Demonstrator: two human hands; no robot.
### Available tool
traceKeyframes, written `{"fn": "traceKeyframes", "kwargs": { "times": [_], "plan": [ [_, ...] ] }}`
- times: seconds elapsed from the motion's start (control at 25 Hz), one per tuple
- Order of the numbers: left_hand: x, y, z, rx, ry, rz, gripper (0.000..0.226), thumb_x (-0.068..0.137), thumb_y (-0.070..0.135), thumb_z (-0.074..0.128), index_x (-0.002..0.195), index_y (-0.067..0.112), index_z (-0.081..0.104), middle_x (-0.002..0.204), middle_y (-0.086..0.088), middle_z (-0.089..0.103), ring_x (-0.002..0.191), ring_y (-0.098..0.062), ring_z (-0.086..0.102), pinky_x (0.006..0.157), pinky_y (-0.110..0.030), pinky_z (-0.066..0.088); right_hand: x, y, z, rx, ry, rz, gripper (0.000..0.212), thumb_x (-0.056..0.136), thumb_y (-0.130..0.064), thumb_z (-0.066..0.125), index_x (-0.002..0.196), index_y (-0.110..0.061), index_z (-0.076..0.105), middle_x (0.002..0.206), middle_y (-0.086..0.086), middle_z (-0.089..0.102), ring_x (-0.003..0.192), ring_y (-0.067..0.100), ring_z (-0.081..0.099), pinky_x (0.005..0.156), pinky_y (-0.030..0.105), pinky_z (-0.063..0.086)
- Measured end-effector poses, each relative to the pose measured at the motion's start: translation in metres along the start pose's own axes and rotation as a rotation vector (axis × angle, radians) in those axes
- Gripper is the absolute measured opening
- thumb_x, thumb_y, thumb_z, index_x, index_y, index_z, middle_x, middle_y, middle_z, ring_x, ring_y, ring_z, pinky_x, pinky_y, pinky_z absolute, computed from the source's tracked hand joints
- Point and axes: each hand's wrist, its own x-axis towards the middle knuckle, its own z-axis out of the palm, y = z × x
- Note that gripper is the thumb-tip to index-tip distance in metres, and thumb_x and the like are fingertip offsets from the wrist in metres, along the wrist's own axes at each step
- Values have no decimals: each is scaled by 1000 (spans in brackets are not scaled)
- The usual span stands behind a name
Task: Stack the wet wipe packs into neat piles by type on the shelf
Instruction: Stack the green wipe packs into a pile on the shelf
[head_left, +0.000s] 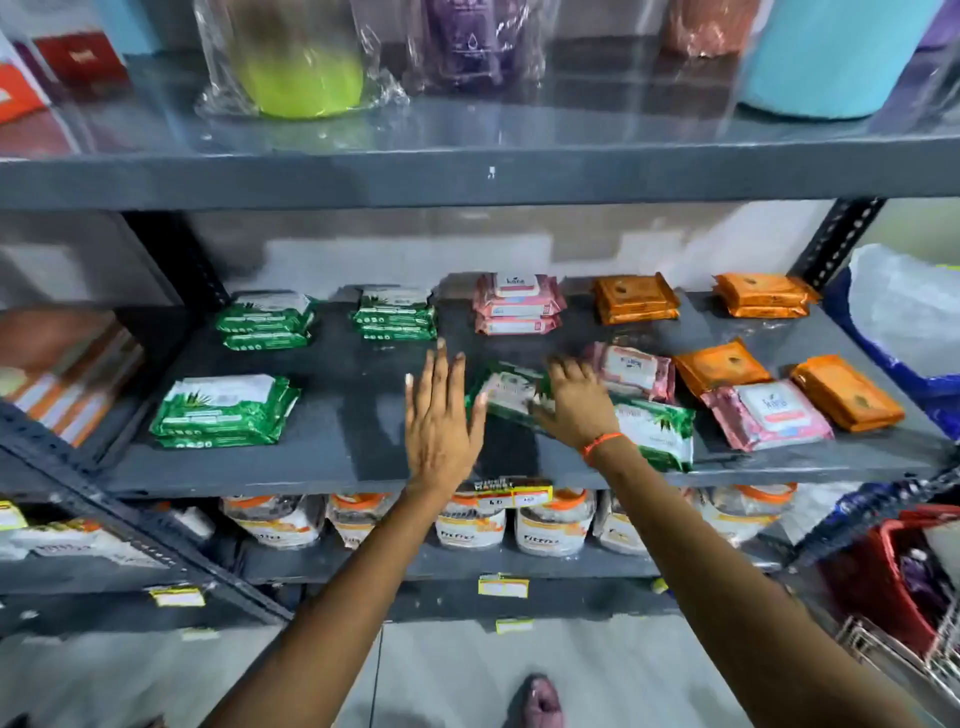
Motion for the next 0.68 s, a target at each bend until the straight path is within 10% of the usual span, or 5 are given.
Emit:
{"fn": "traceKeyframes", "kwargs": {
  "times": [0.2,0.52,0.68],
  "plan": [
    [-33,-55,23,81,-105,-129,74,92,59,7,142,10,34,154,-9,28,143,-23,26,117,-42,14,23,2,12,-111,-399,-20,80,76,-44,70,139,-8,37,139,20,45,125,40,47,105,43,43],
    [-51,-125,11,150,-248,-188,89,86,70,4,144,7,29,153,-11,31,142,-24,29,118,-41,18,42,-59,5,-69,-531,-89,42,89,-44,55,79,-3,62,112,21,68,106,36,63,88,36,51],
    [-52,-138,1,248,-316,-115,97,82,76,1,147,7,19,155,-12,23,143,-23,24,118,-41,18,61,-64,2,-116,-606,-260,69,82,-18,66,144,-11,35,152,12,36,138,31,37,113,39,37]
  ]
}}
